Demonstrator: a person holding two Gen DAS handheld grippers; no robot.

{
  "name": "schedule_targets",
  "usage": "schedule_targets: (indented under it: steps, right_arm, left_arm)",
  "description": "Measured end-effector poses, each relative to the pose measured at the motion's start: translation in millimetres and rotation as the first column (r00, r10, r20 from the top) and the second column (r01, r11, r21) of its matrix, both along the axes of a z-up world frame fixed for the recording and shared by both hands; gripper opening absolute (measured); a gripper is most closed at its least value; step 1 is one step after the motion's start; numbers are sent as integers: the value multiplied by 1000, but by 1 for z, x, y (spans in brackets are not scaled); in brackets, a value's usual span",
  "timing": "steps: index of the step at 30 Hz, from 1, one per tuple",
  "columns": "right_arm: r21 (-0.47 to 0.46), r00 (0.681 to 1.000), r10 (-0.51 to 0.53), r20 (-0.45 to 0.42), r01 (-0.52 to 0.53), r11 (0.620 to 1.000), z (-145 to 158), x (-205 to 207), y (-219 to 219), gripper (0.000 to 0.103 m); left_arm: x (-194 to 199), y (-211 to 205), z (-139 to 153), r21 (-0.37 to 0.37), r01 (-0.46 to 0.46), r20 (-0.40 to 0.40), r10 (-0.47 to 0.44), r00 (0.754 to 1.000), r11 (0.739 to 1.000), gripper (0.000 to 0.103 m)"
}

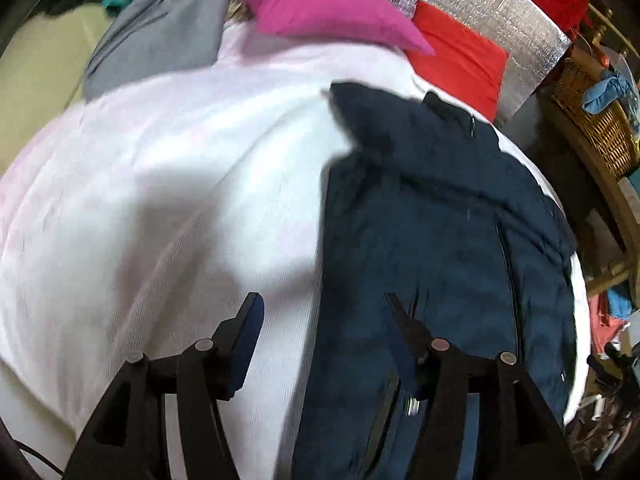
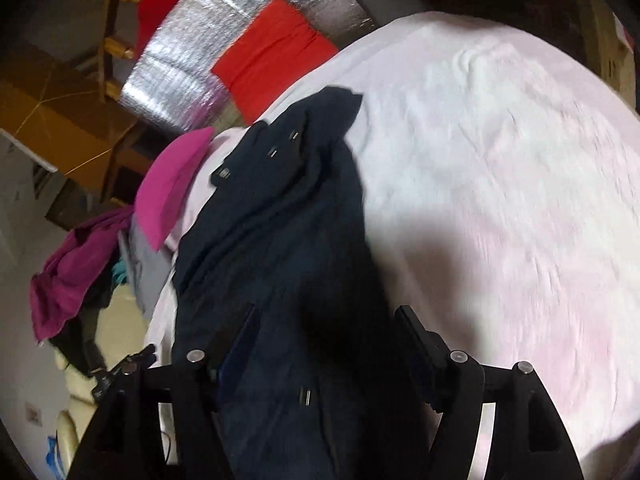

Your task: Fold large clothes

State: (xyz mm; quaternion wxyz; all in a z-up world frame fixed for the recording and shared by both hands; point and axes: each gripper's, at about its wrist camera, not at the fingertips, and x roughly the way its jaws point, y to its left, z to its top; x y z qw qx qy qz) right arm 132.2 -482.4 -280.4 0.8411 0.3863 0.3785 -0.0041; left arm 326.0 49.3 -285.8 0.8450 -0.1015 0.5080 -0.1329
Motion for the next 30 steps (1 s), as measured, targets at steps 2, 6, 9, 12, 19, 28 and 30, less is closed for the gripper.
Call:
schedule_targets:
  steps: [2,6,9,12,19,28,30]
  right_arm:
    - [25,1000,11,-4,-11,1000,-7,-15,6,72]
    - [70,998,49,-27,-47,996,-28,-44,15,72]
    - [121,996,74,-58,-66,990,-50,-54,21,72]
    - [153,996,72,-57,-63,986,-65,-64,25,72]
    - [96,980,183,-79,-175,980,-60,-57,52,15]
    - [31,992,98,-74,-96,995,-46,-75,38,31]
    - [41,998,26,-63,-23,999,-50,-82,20,67]
  left_arm:
    - [-18,10,-2,-37,3,-24,-4,1000,999,62]
    - [-48,21,-12,-58,23,-74,-27,997,998,63]
    - [-64,25,-18,-48,30,-103,-35,994,998,63]
    - [-75,21,-27,-35,67,-137,-71,988,997,63]
    - [-91,3,-44,-25,152,-191,-154,969,988,29]
    - [-103,10,-44,26,129,-212,-120,970,991,64]
    - [-105,8,-49,17,138,-243,-129,961,990,64]
